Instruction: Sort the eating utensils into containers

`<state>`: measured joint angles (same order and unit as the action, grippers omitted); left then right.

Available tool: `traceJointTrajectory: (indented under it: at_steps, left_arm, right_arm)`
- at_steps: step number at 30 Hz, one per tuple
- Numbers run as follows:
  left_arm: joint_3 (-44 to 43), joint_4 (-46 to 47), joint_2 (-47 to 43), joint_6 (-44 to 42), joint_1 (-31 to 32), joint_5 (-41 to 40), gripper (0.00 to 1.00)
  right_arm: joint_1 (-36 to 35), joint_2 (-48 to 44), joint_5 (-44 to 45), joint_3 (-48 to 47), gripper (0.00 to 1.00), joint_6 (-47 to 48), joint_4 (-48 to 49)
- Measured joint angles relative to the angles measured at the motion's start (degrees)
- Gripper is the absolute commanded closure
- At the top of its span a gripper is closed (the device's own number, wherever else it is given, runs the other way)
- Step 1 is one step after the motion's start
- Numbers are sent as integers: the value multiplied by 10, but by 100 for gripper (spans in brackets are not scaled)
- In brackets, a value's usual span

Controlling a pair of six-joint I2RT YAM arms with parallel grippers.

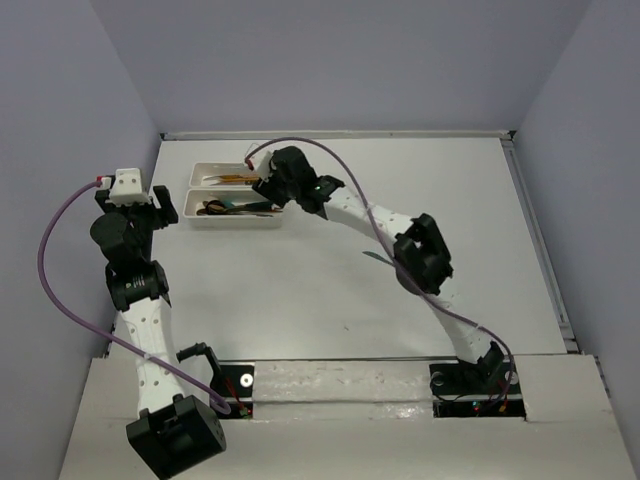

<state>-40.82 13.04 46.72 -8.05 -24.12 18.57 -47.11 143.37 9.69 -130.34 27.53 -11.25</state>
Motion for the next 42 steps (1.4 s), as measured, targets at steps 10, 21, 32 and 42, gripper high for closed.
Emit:
traceJointTrajectory:
  at_steps: [10, 21, 32, 42]
  left_arm:
    - [0, 0, -1, 0, 0, 17, 19]
    - [0, 0, -5, 0, 0, 39, 19]
    - [0, 0, -5, 0, 0, 44, 19]
    - [0, 0, -5, 0, 0, 45, 18]
  right_arm:
    - [114, -453, -51, 347, 1, -174, -216]
    - [157, -413, -48, 554, 8, -233, -357]
    - [156, -385, -36, 600, 20, -233, -352]
    - [156, -371, -38, 604, 64, -222, -344]
